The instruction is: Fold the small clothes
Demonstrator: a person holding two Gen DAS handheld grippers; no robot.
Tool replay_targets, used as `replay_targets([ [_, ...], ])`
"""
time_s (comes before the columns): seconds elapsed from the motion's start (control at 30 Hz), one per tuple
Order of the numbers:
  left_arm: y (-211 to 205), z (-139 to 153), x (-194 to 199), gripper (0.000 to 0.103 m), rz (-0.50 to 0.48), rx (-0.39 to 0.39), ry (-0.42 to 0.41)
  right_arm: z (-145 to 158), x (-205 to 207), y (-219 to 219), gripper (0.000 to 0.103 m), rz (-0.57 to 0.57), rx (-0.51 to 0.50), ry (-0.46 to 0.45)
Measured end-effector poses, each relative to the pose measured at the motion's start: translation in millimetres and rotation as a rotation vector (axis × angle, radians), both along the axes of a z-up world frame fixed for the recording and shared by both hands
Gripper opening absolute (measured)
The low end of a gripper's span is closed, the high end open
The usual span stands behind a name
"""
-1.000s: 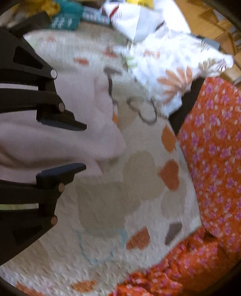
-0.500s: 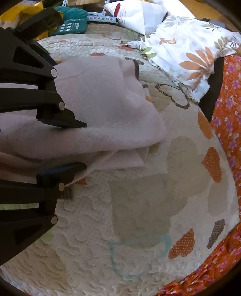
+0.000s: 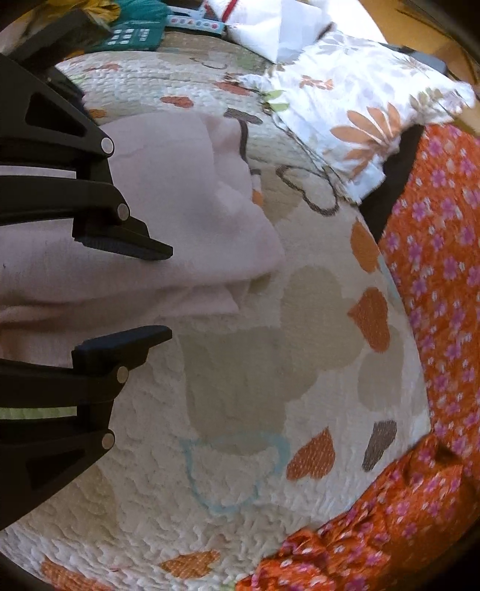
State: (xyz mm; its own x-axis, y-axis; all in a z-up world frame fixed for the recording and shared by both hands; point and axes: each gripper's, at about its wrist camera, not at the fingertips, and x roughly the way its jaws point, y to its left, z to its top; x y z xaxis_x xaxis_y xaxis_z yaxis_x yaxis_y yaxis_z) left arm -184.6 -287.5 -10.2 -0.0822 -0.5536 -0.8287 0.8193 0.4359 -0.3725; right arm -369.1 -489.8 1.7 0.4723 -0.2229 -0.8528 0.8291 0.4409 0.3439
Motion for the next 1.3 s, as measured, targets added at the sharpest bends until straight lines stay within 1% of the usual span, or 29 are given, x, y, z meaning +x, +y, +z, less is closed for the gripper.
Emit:
replay_targets([
  [0.03,0.0,9.2,5.3,0.088,0.018,-0.031,0.008,0.2,-3.7,-1.2,0.04,-0.011,-0.001,-0.002],
  [0.07,0.1,17.1,7.8,0.088,0.03,-0.056,-0.017,0.8,-7.8,-2.2,0.04,-0.024,0.0,-0.005],
  [0.1,-0.6,22.4,8.7,0.088,0.038,-0.07,-0.046,1.7,-12.5,-3.2,0.04,-0.04,0.002,-0.012],
  [0.17,-6.2,32.8,14.8,0.088,0.066,-0.093,-0.148,2.7,-15.5,-3.8,0.041,-0.057,0.009,-0.022],
  [0.23,-15.1,29.5,28.9,0.088,0.095,-0.097,-0.183,3.0,-17.3,-3.8,0.041,-0.072,0.026,-0.039],
  [0.27,-18.7,26.3,38.6,0.088,0.104,-0.093,-0.184,3.0,-16.8,-3.3,0.041,-0.075,0.033,-0.047],
  [0.33,-41.5,11.9,51.3,0.088,0.125,-0.046,-0.193,2.0,-11.8,-1.5,0.041,-0.068,0.042,-0.05],
  [0.4,-55.3,-3.0,58.9,0.088,0.143,0.006,-0.232,0.5,-5.3,1.1,0.041,-0.054,0.044,-0.045],
  [0.43,-58.8,-8.7,61.2,0.09,0.147,0.034,-0.253,-0.4,-2.9,2.3,0.041,-0.048,0.046,-0.043],
  [0.47,-60.7,-12.7,65.2,0.09,0.164,0.048,-0.261,-1.2,-1.1,3.4,0.041,-0.042,0.047,-0.041],
  [0.53,-57.7,-12.4,71.6,0.09,0.209,0.049,-0.238,-1.4,0.7,4.7,0.041,-0.032,0.04,-0.035],
  [0.6,-54.2,-7.1,74.5,0.09,0.224,0.04,-0.232,-1.0,-1.5,4.2,0.041,-0.025,0.025,-0.024],
  [0.67,-47.6,-0.4,74.3,0.09,0.218,0.018,-0.226,0.4,-5.3,3.4,0.041,-0.016,0.022,-0.035],
  [0.77,-37.9,7.8,70.1,0.09,0.199,-0.016,-0.177,5.2,-9.7,7.9,0.041,0.03,0.009,-0.054],
  [0.83,-30.1,14.2,66.2,0.09,0.187,-0.04,-0.154,6.0,-12.5,16.1,0.041,0.065,0.002,-0.052],
  [1.03,-12.2,25.2,47.5,0.09,0.154,-0.059,-0.141,-4.4,-17.8,55.4,0.041,0.143,0.03,-0.06],
  [1.1,-6.7,26.6,39.8,0.09,0.135,-0.062,-0.136,-13.3,-16.6,63.8,0.034,0.154,0.028,-0.019],
  [1.13,-2.5,27.8,33.9,0.09,0.121,-0.067,-0.13,-16.9,-17.6,65.0,0.027,0.152,0.028,0.0],
  [1.17,-0.4,28.2,31.3,0.09,0.114,-0.07,-0.127,-21.3,-20.6,65.3,0.025,0.145,0.044,0.003],
  [1.2,3.8,30.0,25.4,0.09,0.101,-0.077,-0.121,-27.0,-26.4,64.6,0.024,0.135,0.084,-0.012],
  [1.3,11.8,35.0,12.2,0.09,0.064,-0.093,-0.122,-36.0,-43.4,66.8,0.023,0.11,0.16,-0.048],
])
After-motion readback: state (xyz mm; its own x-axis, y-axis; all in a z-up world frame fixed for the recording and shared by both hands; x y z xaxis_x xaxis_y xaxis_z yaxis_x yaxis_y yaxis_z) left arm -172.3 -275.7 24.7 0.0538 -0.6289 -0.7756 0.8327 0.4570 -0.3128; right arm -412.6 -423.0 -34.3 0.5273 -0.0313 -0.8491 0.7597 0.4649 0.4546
